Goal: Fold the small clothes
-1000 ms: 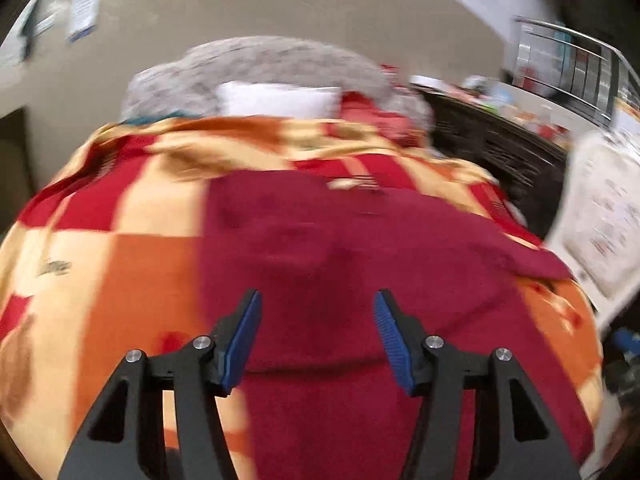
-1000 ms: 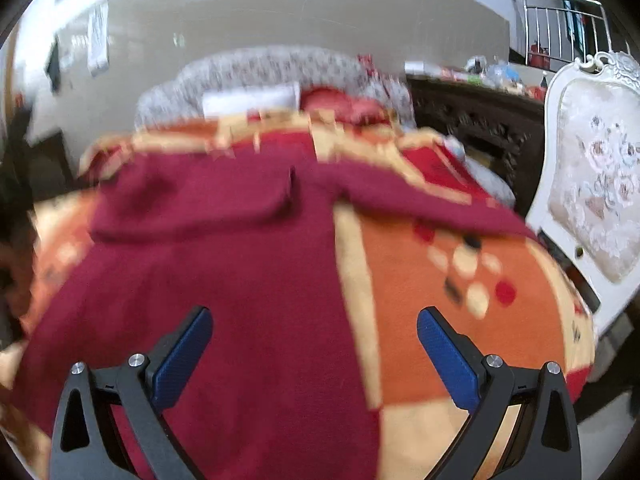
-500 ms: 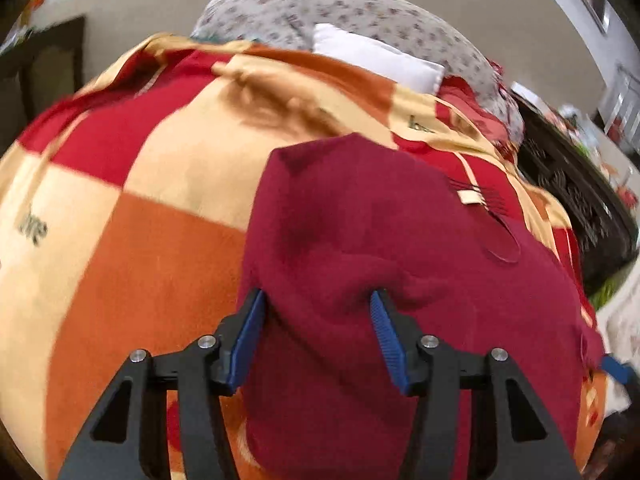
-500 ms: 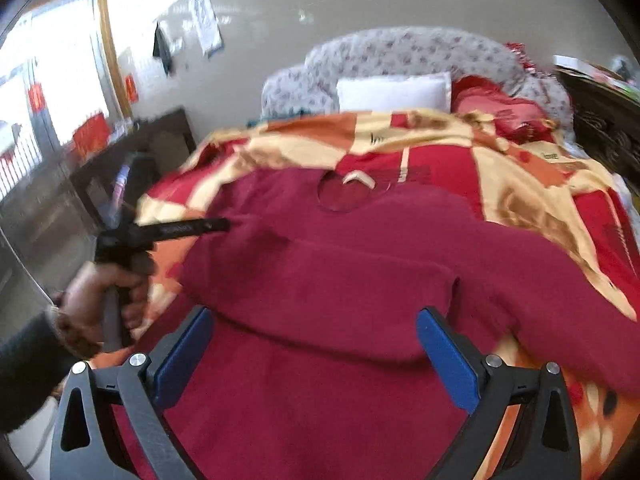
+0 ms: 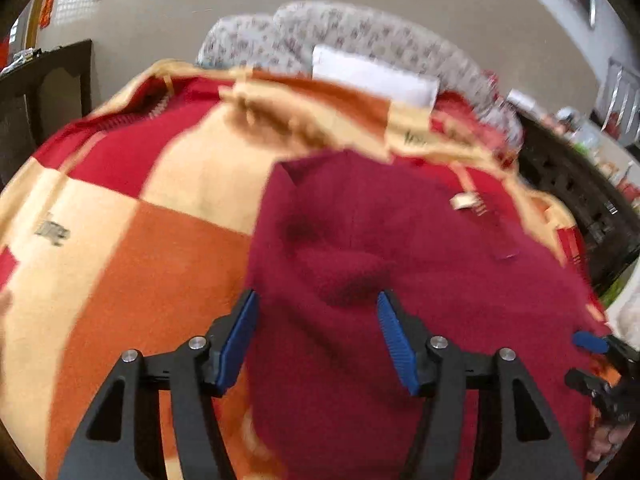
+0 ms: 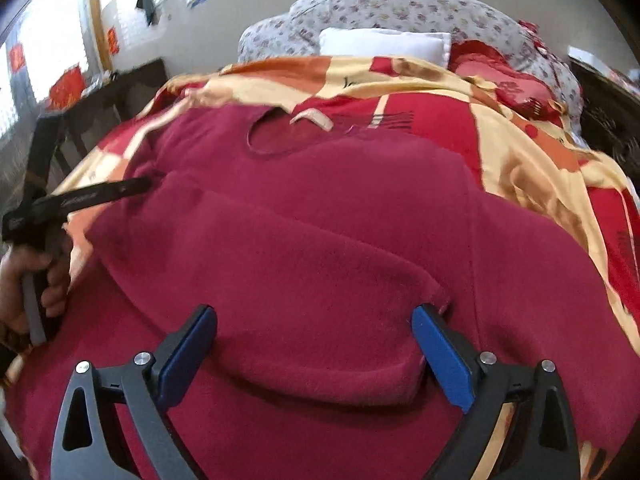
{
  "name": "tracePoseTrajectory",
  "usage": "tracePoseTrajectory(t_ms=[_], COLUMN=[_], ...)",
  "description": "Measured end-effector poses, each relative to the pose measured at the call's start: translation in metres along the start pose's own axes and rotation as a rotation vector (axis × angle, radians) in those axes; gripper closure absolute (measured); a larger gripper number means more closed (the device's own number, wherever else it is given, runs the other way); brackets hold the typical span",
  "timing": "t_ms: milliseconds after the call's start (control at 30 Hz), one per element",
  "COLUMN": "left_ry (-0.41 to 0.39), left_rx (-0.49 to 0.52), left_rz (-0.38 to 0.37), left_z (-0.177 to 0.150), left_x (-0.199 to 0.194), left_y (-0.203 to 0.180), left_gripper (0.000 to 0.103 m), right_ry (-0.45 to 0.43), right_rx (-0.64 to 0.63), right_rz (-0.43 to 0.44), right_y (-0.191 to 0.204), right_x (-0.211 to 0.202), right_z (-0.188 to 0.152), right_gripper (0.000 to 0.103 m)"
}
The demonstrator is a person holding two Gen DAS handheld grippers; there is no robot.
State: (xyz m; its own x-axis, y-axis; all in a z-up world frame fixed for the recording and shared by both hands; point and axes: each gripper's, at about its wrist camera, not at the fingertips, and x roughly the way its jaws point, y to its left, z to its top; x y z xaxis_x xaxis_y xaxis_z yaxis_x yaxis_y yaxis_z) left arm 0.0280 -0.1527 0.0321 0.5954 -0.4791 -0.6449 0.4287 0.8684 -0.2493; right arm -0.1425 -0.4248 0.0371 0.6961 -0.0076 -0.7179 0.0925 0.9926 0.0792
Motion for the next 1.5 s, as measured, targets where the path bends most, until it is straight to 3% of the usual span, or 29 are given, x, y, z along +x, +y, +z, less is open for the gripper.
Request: tracePoseTrajectory(t_ms=[67, 133, 233, 333, 433, 533, 600, 733, 800, 833, 1033, 1100, 1267, 1333, 1400, 1500], left_ry=[-0.033, -0.017, 0.084, 0.146, 0.135, 0.089, 0.035, -0.065, -0.052, -0.033, -0.121, -0.11, -0.007, 0.0, -0.002, -0.002], left_rx=[-0.001, -0.007, 0.025, 0.109, 0.099, 0.034, 0.053, 0.153, 0.193, 0.184, 0.097, 0.093, 0.083, 0.076, 0.075, 0.072], left_rz=[-0.035, -0.064, -0.055, 0.038, 0.04, -0.043, -0.062, -0.048, -0.021, -0.008, -0.011, -0.008, 0.02, 0.013, 0.011, 0.009], left_z=[-0.004, -0.013, -0.034, -0.047, -0.046, -0.049, -0.056, -0.075, -0.084, -0.082, -0.083, -0.082, -0.081, -0.082, -0.082, -0.082], left_x=[-0.024, -0.035, -0.018, 0.005, -0.005, -0.032, -0.046, -0.054, -0.046, -0.043, -0.06, -0.057, -0.036, -0.034, -0.035, -0.034], left_y=[0.001, -0.002, -0.016, -0.029, -0.034, -0.037, -0.047, -0.071, -0.076, -0.075, -0.059, -0.057, -0.056, -0.054, -0.053, -0.051], left_gripper=[0.035, 0.033, 0.033, 0.033, 0.032, 0.03, 0.021, 0.015, 0.013, 0.013, 0.008, 0.008, 0.008, 0.008, 0.008, 0.008], right_ry=[-0.04, -0.079, -0.014, 0.125, 0.095, 0.001, -0.038, -0.039, -0.034, -0.042, -0.113, -0.105, -0.165, -0.162, -0.119, -0.128], right_rx=[0.059, 0.112, 0.119, 0.024, 0.045, 0.106, 0.175, 0.304, 0.317, 0.324, 0.304, 0.37, 0.745, 0.836, 0.857, 0.985], right_rz=[0.019, 0.023, -0.033, -0.21, -0.239, -0.292, -0.345, -0.424, -0.455, -0.46, -0.376, -0.405, -0.455, -0.484, -0.51, -0.428], right_y=[-0.004, -0.004, 0.01, 0.02, 0.024, 0.016, -0.001, -0.04, -0.047, -0.049, -0.049, -0.079, -0.198, -0.241, -0.269, -0.302], right_x=[-0.02, -0.036, -0.027, 0.008, -0.008, -0.048, -0.072, -0.111, -0.122, -0.129, -0.151, -0.157, -0.206, -0.223, -0.228, -0.228], right_z=[-0.002, -0.004, -0.013, -0.023, -0.017, -0.018, -0.027, -0.064, -0.077, -0.084, -0.108, -0.117, -0.158, -0.175, -0.184, -0.202], right_gripper=[0.006, 0.006, 0.003, 0.001, 0.001, 0.001, 0.0, 0.0, 0.0, 0.0, 0.0, 0.0, 0.0, 0.008, 0.027, 0.032])
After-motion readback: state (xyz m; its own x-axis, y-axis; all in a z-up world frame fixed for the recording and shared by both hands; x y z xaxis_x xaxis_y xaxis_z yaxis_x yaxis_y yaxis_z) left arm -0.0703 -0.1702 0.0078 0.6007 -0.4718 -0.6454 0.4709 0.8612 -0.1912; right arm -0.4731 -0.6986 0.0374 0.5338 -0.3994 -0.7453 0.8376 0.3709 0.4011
